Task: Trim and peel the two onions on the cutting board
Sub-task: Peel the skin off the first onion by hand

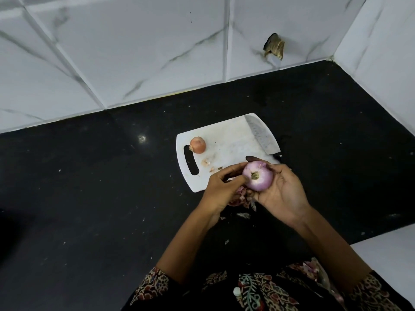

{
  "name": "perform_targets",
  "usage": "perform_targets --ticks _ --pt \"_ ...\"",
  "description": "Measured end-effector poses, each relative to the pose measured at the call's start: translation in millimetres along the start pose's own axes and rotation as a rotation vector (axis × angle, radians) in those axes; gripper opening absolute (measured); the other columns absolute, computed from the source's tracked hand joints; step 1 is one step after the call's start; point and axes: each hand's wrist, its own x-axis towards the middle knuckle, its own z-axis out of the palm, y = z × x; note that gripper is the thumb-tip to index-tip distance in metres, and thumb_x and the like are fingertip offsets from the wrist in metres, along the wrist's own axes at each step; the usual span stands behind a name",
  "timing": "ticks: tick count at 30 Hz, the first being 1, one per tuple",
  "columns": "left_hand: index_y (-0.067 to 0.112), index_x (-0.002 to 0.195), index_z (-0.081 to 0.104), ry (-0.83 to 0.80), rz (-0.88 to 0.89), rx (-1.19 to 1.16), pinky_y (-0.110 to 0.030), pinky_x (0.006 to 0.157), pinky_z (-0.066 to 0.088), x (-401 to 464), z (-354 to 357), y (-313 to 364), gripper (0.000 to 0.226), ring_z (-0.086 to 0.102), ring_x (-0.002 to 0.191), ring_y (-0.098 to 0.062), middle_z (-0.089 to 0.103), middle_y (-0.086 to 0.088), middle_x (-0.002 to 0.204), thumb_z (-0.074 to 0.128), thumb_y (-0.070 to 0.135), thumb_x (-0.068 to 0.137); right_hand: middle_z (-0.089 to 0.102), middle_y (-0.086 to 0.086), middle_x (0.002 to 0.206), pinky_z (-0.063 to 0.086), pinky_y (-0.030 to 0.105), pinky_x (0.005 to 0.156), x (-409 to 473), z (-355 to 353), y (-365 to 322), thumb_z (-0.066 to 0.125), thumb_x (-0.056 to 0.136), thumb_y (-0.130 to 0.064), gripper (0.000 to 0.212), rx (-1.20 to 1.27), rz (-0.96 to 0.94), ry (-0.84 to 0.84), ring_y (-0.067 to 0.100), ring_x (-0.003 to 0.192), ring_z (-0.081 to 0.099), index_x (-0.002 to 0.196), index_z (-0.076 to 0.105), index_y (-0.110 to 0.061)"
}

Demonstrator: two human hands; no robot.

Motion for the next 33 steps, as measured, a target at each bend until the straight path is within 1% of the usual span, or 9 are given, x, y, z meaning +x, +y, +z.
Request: perform_targets --ticks 3,9,11,15,19,23,26,29,33 --pt "0.026 0.109 0.072 -0.036 -0.014 -0.056 -0.021 0.074 0.053 -1 -1 0 0.030 0.065 0.083 -0.001 0.071 0.010 0.100 0.058 0.008 0.089 0.067 0.015 0.107 0.050 0.036 0.082 0 0 -1 0.059 0.062 -0.030 0.062 0.039 0.007 0.006 0.024 0.089 0.066 0.119 0.059 -0.007" --pt "0.027 0.096 0.067 0.014 0.036 -0.056 -0.027 0.073 0.054 -4 10 3 0.015 0.063 0.083 -0.006 0.066 0.008 0.097 0.064 0.015 0.088 0.067 0.018 0.104 0.058 0.034 0.073 2 5 2 0.043 0.076 -0.025 0.051 0.054 0.001 -0.054 0.024 0.086 0.068 0.121 0.055 -0.003" --pt "0.029 0.094 0.066 -0.003 0.026 -0.058 -0.031 0.072 0.051 -3 10 3 0.021 0.061 0.078 -0.007 0.065 0.011 0.094 0.058 0.010 0.090 0.066 0.018 0.104 0.058 0.033 0.069 2 5 4 0.041 0.076 -0.023 0.051 0.055 -0.008 -0.063 0.024 0.084 0.068 0.121 0.055 -0.003" --pt "0.030 0.100 0.068 -0.057 0.021 -0.069 -0.033 0.074 0.048 -4 7 0 0.033 0.060 0.086 -0.015 0.067 0.004 0.102 0.054 0.001 0.088 0.067 0.018 0.105 0.058 0.035 0.072 1 2 4 0.039 0.079 -0.025 0.051 0.096 -0.021 -0.070 0.025 0.089 0.068 0.122 0.057 -0.003" --pt "0.031 0.100 0.069 -0.064 0.034 -0.100 -0.025 0.073 0.052 -5 3 -1 0.042 0.063 0.084 -0.010 0.070 0.007 0.097 0.049 -0.004 0.087 0.066 0.017 0.109 0.057 0.035 0.079 2 3 2 0.055 0.069 -0.026 0.054 0.126 -0.043 -0.063 0.025 0.094 0.066 0.118 0.062 -0.002" --pt "0.022 0.104 0.072 -0.061 0.066 -0.130 -0.027 0.081 0.053 -5 4 0 0.021 0.065 0.093 -0.010 0.071 0.003 0.102 0.055 0.015 0.092 0.066 0.020 0.108 0.057 0.038 0.080 4 2 2 0.064 0.057 -0.026 0.065 0.154 -0.060 -0.091 0.027 0.094 0.067 0.117 0.064 -0.002" --pt "0.017 0.099 0.071 -0.009 0.113 -0.134 -0.027 0.085 0.054 -2 8 -2 0.013 0.065 0.093 -0.008 0.071 0.002 0.099 0.063 0.014 0.090 0.066 0.021 0.108 0.057 0.041 0.080 5 1 2 0.063 0.057 -0.025 0.063 0.165 -0.047 -0.104 0.029 0.094 0.067 0.116 0.064 -0.001" --pt "0.020 0.096 0.070 -0.011 0.150 -0.092 -0.021 0.081 0.053 -1 10 -4 0.017 0.063 0.091 -0.003 0.068 0.010 0.093 0.061 0.007 0.090 0.065 0.021 0.109 0.057 0.040 0.076 5 -1 4 0.062 0.056 -0.025 0.063 0.170 -0.041 -0.083 0.029 0.093 0.068 0.113 0.064 0.001" --pt "0.026 0.102 0.068 -0.058 0.192 -0.043 -0.015 0.079 0.050 -4 12 -7 0.029 0.061 0.094 0.000 0.067 0.011 0.101 0.059 0.002 0.089 0.067 0.018 0.104 0.057 0.040 0.080 6 -3 5 0.071 0.051 -0.026 0.061 0.195 -0.056 -0.095 0.027 0.091 0.068 0.108 0.068 -0.002"
